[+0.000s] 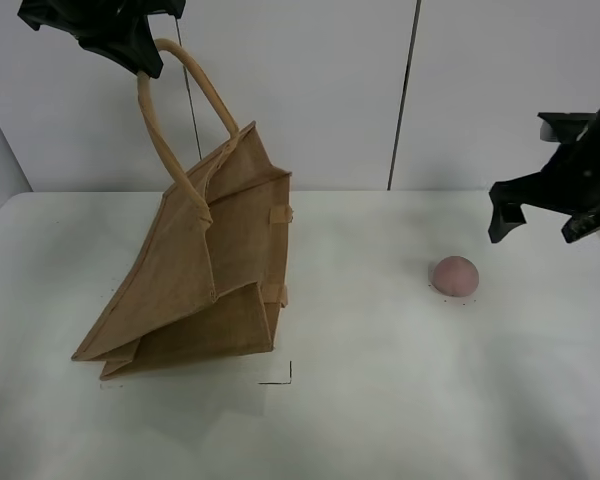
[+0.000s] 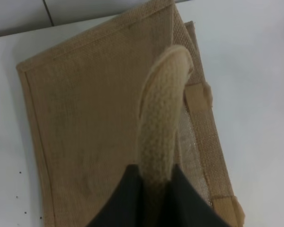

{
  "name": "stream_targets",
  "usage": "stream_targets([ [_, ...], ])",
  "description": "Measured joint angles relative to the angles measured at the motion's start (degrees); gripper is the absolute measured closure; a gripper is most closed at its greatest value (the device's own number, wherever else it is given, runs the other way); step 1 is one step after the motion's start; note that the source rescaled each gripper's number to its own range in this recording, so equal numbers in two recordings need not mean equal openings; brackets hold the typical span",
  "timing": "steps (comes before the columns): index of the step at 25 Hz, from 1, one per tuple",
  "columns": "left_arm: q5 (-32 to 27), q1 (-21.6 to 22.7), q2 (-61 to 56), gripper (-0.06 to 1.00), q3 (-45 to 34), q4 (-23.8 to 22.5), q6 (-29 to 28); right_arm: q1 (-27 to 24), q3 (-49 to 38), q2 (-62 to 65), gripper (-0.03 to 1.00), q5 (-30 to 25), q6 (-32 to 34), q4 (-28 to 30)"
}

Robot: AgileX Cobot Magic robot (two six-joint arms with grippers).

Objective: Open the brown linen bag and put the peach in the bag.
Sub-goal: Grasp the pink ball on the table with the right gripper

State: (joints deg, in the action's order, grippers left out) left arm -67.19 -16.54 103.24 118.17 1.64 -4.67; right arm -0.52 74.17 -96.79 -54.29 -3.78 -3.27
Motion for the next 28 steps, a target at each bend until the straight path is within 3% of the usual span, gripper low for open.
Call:
stream_targets([
  [7, 0.00, 0.00, 0.00, 0.94, 0.00, 0.00, 0.00, 4.61, 9.43, -12.63, -0.03, 0.42, -0.09, -0.26],
  [25, 0.00, 0.00, 0.00, 0.94, 0.00, 0.00, 0.00, 5.95, 10.09, -28.07, -0.03, 11.87, 4.16, -0.39],
  [28, 0.00, 0.00, 0.00, 0.94, 0.00, 0.00, 0.00, 5.95, 10.09, -28.54, 0.08, 12.00, 4.32, -0.44],
])
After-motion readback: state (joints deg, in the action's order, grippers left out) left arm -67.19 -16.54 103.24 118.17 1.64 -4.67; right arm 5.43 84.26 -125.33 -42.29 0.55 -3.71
